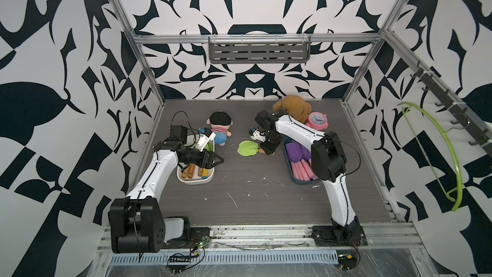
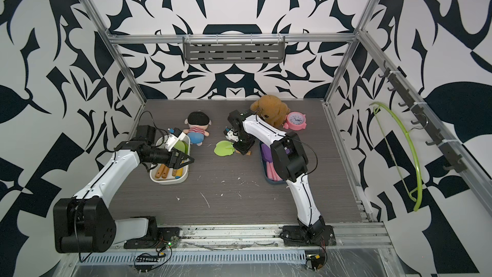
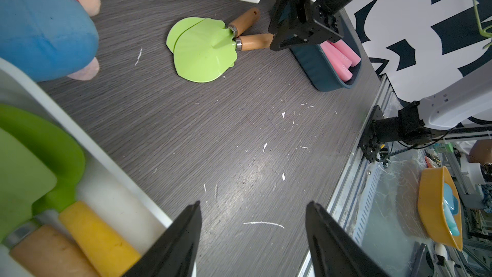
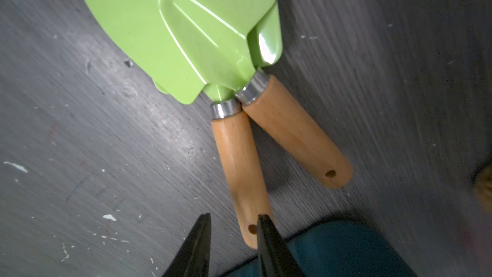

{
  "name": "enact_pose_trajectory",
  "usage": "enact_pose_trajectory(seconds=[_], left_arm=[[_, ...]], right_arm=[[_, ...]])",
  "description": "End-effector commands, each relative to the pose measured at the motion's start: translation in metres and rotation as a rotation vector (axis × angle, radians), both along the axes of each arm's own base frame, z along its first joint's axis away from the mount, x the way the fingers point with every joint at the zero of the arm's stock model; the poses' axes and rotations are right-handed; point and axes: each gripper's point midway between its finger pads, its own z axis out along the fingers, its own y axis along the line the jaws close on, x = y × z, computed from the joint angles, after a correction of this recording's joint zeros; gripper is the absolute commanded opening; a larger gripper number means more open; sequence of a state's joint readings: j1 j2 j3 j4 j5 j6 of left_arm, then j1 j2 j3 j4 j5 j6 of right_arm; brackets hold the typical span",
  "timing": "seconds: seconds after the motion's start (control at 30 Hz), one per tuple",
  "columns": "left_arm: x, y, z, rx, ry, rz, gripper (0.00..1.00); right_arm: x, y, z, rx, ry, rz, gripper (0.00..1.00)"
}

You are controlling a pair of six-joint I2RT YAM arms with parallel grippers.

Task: Sort the small shovels by color and place them into the storage box
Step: Pick up the shovel from the center of the board.

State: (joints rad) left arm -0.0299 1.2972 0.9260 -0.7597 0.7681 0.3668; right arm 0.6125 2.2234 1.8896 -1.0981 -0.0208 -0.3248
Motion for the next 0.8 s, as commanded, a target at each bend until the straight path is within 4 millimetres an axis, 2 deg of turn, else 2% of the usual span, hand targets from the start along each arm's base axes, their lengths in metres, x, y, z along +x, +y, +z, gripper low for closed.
enact_pose_trajectory(seconds=[0.0, 0.4, 0.77], left_arm=[[-0.005, -0.001, 0.003, -0.024, 0.010, -0.006, 0.69], [-0.003, 0.000, 0.001, -0.030, 0.028, 0.005, 0.68], [-0.002, 0.000, 0.001, -0.038, 0.039, 0.007, 0.68]], right_arm=[[0.006, 0.005, 0.010, 0.015, -0.027, 0.023, 0.34], [0.000, 0.012, -0.010, 0.042, 0.018, 0.015, 0.37], [-0.011, 0.010, -0.016, 0.058, 0.051, -0.009, 0.41]])
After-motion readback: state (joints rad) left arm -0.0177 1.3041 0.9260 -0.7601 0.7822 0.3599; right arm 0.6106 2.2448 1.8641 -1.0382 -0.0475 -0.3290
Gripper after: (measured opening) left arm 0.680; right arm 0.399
